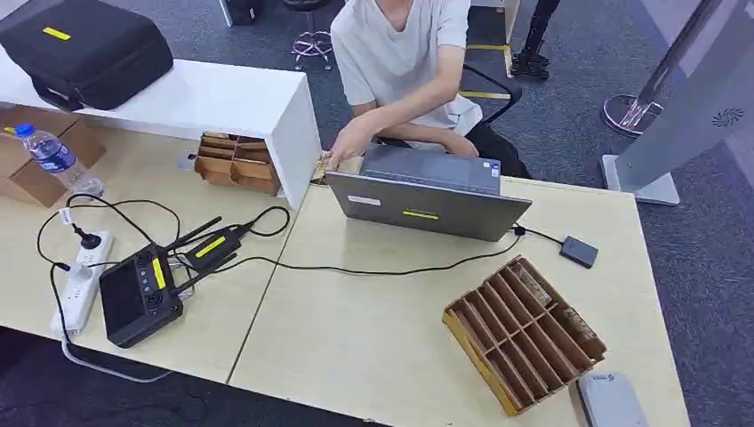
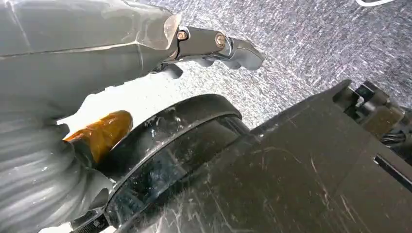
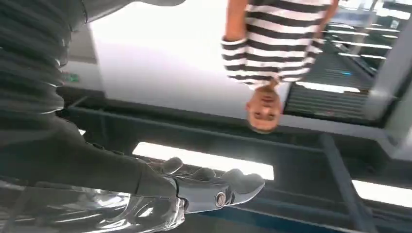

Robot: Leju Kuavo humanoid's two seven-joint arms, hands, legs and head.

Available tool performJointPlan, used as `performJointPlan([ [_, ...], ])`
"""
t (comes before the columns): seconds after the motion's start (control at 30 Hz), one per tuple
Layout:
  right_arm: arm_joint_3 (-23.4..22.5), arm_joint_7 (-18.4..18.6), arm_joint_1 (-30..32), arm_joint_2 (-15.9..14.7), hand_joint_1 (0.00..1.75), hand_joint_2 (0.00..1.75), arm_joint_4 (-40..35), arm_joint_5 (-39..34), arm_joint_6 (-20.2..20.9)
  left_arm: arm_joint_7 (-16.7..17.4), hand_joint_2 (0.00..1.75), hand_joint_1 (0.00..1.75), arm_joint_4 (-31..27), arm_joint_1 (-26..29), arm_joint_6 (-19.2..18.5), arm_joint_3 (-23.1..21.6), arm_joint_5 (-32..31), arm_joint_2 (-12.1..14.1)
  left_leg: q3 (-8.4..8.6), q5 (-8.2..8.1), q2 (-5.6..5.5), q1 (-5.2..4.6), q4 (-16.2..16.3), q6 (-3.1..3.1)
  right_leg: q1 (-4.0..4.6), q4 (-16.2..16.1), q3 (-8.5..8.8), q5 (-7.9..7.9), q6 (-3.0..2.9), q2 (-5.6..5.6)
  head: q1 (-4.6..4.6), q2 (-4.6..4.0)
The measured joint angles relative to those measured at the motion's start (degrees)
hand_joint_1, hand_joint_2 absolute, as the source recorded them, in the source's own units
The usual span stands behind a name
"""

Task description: Pass the card to the sensor for recognition and then transmit it.

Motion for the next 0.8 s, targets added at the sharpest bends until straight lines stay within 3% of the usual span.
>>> performJointPlan([
  [0.2, -11.02, 1.85, 10.29, -1.16, 0.0, 1.75, 2.59, 0.0, 4.02, 1.18, 1.75, 0.0, 0.0, 0.02, 0.13, 0.31, -0.02, -0.15, 0.0, -0.07, 0.0, -0.01, 0.0, 0.08, -0.01, -0.01, -0.02, -0.03, 0.01, 0.02, -0.02, 0.0],
  [0.47, -23.74, 2.99, 19.73, 0.49, 0.0, 1.75, 12.77, 0.02, 2.6, 2.56, 1.75, 0.0, 0.0, 0.01, 0.2, 0.33, -0.59, -0.44, 0.03, -0.2, 0.07, -0.01, -0.01, 0.04, -0.02, -0.02, -0.02, -0.09, 0.05, 0.06, -0.02, 0.0],
  [0.8, -31.03, 3.6, 22.34, 3.78, 0.0, 1.75, 23.09, 0.02, 4.47, 3.58, 1.75, 0.0, 0.0, -0.02, -0.15, 0.33, -1.55, -0.55, 0.21, -0.26, 0.41, -0.01, -0.03, 0.09, -0.01, 0.0, 0.02, -0.1, 0.04, 0.43, 0.0, 0.0],
])
